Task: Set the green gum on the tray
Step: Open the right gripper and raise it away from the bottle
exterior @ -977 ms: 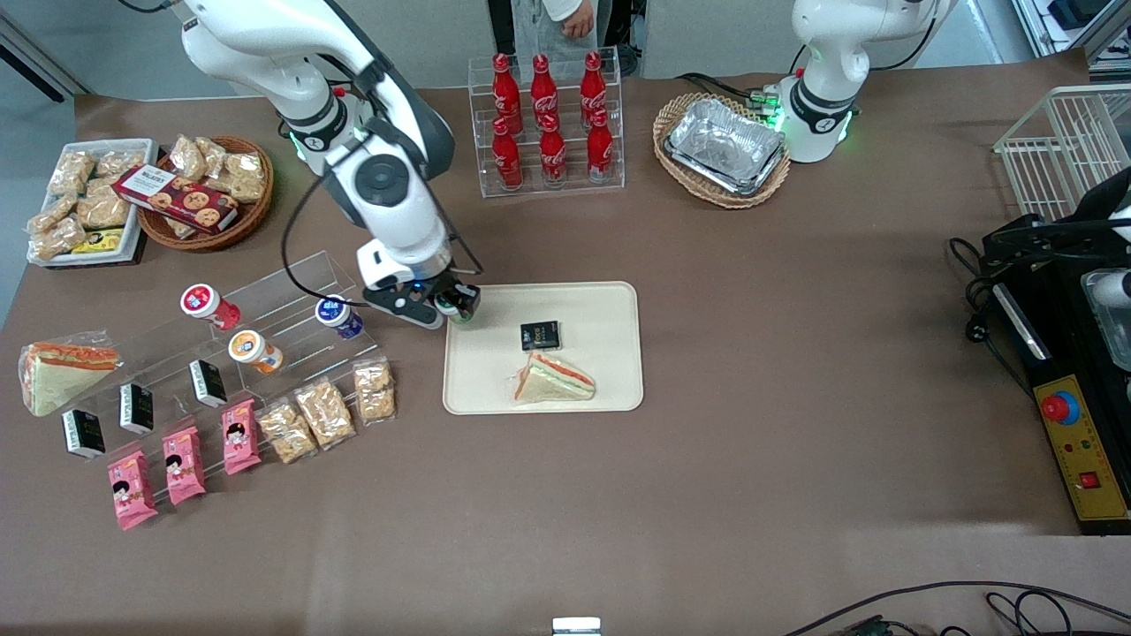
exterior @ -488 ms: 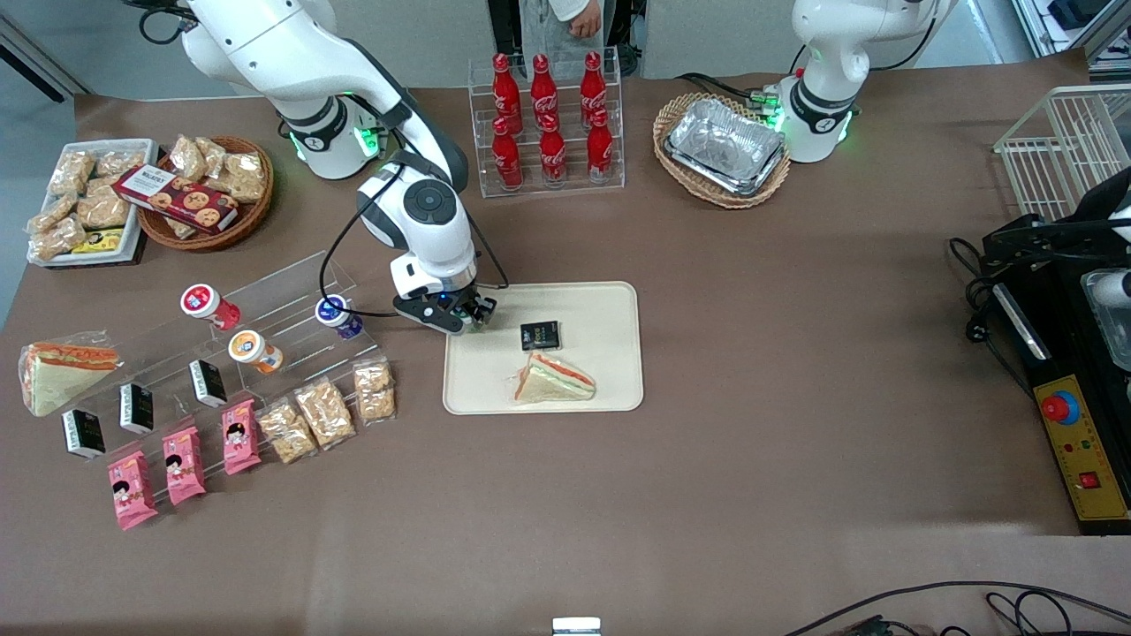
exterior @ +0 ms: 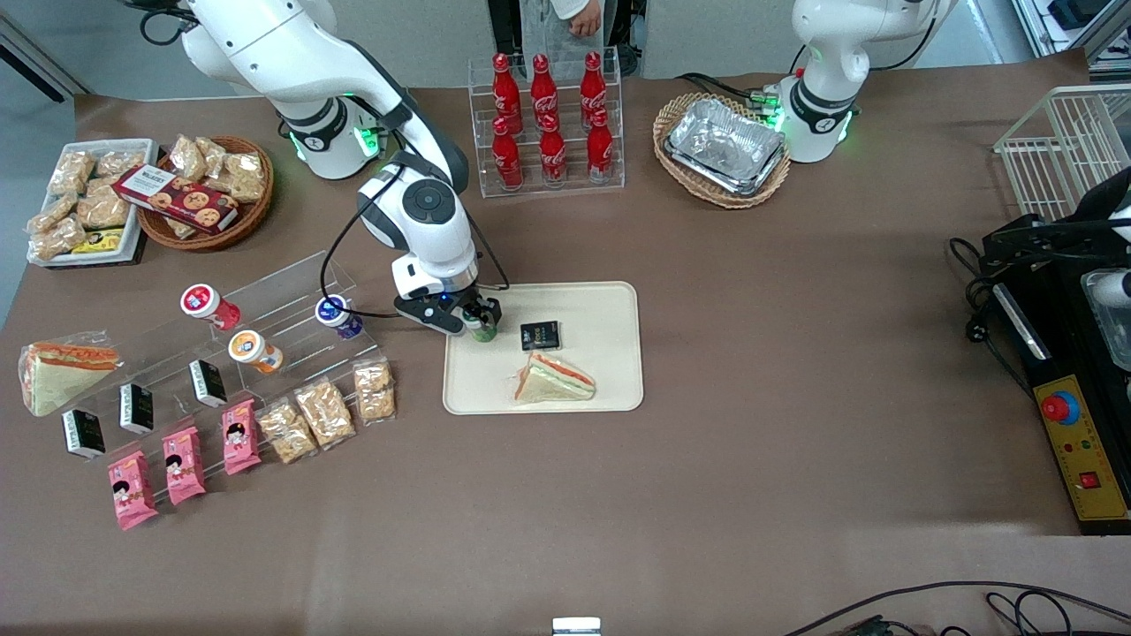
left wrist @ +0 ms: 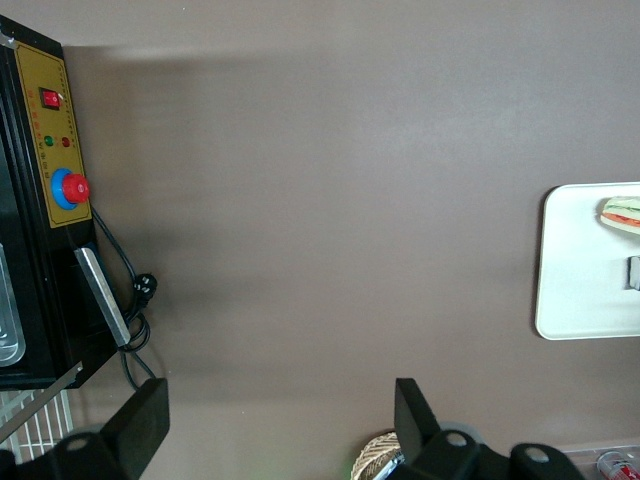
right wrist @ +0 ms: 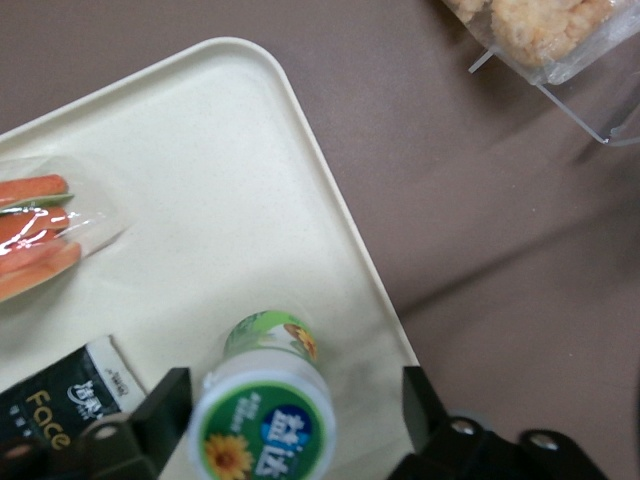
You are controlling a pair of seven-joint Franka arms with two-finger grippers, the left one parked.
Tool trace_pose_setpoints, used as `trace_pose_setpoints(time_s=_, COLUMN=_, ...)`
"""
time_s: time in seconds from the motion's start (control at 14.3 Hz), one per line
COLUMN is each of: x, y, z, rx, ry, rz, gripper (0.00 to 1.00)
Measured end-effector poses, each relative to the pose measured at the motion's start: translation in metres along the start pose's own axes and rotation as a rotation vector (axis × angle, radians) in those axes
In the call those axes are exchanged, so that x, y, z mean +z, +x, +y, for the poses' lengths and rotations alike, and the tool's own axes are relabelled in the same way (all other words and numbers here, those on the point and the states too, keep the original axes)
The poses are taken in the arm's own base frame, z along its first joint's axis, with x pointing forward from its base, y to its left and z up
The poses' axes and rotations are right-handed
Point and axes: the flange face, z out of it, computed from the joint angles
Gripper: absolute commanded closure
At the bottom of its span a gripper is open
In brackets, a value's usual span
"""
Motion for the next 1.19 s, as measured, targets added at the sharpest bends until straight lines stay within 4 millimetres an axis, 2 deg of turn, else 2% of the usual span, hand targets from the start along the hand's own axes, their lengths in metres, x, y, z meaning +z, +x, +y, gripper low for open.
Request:
trace_pose_setpoints(time_s=0.42, x=-0.005, y=0.004, z=-0.002, rx=0.005, ry=0.012, rz=0.007, gripper=0.00)
trace_pose_setpoints(time_s=0.56, x=-0.018, y=0.010, z=-0.007, rx=0.011, ry=0.029, rz=0.023, gripper=0.00)
trace_pose_setpoints(time_s=0.7, x=-0.040, y=0.017, z=-0.010, rx=0.013, ry=0.006, rz=0.039, gripper=0.00)
trace_pose_setpoints(time_s=0.84, x=-0.076, y=0.027, z=-0.016, rx=-0.004, ry=-0.031, rz=0.024, gripper=0.00)
trace_pose_setpoints(time_s=0.91, x=-0.101, y=0.034, z=-0.018, rx=-0.021, ry=-0.036, rz=-0.015, gripper=0.00)
trace_pose_setpoints(time_s=0.98, x=-0.131, y=0.044, z=-0.018, rx=-0.043, ry=-0.036, rz=-0.057, gripper=0.00)
trace_pose_setpoints(time_s=1.05, x=-0.183, y=0.067, z=-0.010, rx=-0.070, ry=-0.038, rz=-0.101, gripper=0.00)
trace_pose_setpoints(time_s=1.19, x=-0.239, y=0.096, z=0.007, rx=-0.105, ry=-0.064, rz=-0.132, gripper=0.00)
